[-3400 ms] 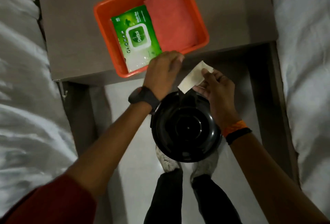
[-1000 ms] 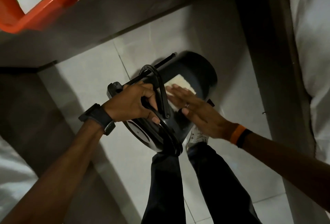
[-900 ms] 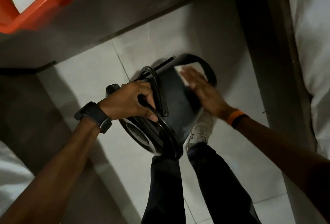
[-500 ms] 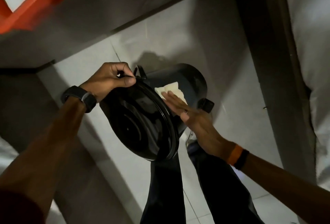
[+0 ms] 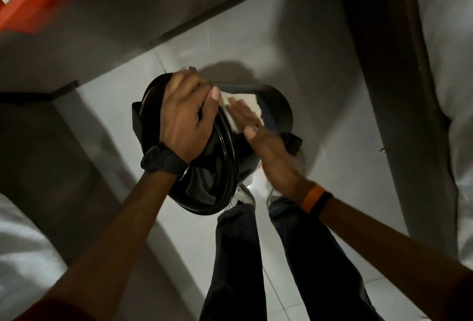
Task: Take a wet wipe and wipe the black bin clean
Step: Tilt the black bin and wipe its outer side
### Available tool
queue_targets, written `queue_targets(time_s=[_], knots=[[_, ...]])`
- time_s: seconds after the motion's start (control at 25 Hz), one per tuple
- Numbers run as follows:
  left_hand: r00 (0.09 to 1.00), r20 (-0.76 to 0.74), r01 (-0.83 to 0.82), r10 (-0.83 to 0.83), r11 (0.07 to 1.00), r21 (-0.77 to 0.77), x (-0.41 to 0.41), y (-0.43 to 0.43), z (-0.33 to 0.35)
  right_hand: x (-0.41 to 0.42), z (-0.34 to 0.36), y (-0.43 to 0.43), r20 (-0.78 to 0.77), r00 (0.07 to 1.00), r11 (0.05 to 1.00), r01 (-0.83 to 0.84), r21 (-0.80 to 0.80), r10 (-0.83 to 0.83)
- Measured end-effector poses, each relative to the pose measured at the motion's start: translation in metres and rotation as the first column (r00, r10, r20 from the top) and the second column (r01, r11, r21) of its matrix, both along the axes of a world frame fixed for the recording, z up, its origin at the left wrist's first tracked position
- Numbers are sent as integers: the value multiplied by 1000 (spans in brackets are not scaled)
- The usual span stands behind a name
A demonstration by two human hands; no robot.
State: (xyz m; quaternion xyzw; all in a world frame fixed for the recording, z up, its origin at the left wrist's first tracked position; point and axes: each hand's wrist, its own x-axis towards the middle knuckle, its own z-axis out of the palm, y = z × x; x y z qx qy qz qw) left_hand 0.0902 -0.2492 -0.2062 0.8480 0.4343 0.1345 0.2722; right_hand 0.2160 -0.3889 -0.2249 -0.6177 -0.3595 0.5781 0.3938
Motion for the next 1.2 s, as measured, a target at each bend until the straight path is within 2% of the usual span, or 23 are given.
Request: queue_targets(time_s=[0.04, 0.12, 0.16, 0.2, 0.28, 0.36, 0.44, 0.52, 0.6, 0.64, 0.68, 0.76, 0.8, 0.84, 0.88, 0.92, 0.96, 1.0, 1.08, 1.2], knots=[[998, -15, -68, 68, 997, -35, 3, 6, -1, -10, 8, -12, 31, 998, 991, -62, 119, 59], [982, -17, -190, 189, 975, -111, 2, 13, -3, -6, -1, -23, 178, 974, 974, -170, 153, 142], [976, -9, -217, 217, 968, -123, -1, 12, -3, 6, -14, -21, 238, 964, 988, -142, 63, 123], [976, -2, -218, 219, 968, -122, -4, 9, -4, 20, -28, -14, 267, 962, 996, -33, -80, 53], [981, 3, -191, 192, 977, -98, -8, 2, -4, 51, -55, 15, 282, 959, 902, 153, -405, -35], [982, 13, -187, 189, 977, -98, -3, -2, -5, 67, -66, 35, 313, 950, 835, 191, -516, -24], [967, 22, -248, 252, 961, -120, 5, 4, -2, 56, -53, 37, 230, 971, 904, 153, -399, -63], [955, 23, -291, 297, 946, -141, 12, 10, 0, 26, -26, 16, 156, 987, 985, 61, -161, -35], [947, 2, -319, 322, 937, -146, 21, 12, -1, 3, -4, -13, 205, 978, 994, -52, 93, 32], [939, -7, -342, 344, 928, -145, 25, 13, -2, 2, -7, -20, 249, 968, 988, -69, 141, 32], [924, -5, -378, 381, 913, -152, 28, 16, -2, 6, -14, -23, 265, 964, 995, -25, 99, -2], [891, 28, -445, 454, 883, -151, 27, 23, -1, 24, -35, -18, 218, 961, 963, 208, -171, -169], [898, 65, -426, 436, 896, -123, 22, 22, 2, 35, -46, -11, 190, 953, 913, 286, -292, -238], [935, 115, -329, 336, 942, -70, 17, 18, 5, 45, -55, -4, 166, 953, 875, 300, -381, -254], [978, 150, -146, 143, 989, 5, 13, 9, 7, 52, -61, 2, 161, 961, 862, 272, -428, -224], [987, 133, 83, -94, 993, 87, 12, -3, 9, 56, -67, 7, 157, 969, 863, 242, -444, -191], [955, 51, 282, -292, 948, 149, 14, -17, 11, 57, -68, 11, 166, 971, 868, 228, -441, -171], [915, -63, 403, -399, 896, 184, 17, -28, 13, 58, -68, 11, 166, 971, 870, 228, -437, -171], [892, -228, 434, -390, 880, 194, 28, -36, 17, 54, -56, 4, 122, 973, 894, 228, -386, -196], [955, -247, 182, -166, 982, 43, 31, -17, 23, 25, -14, -24, 102, 991, 988, 95, -123, -83]])
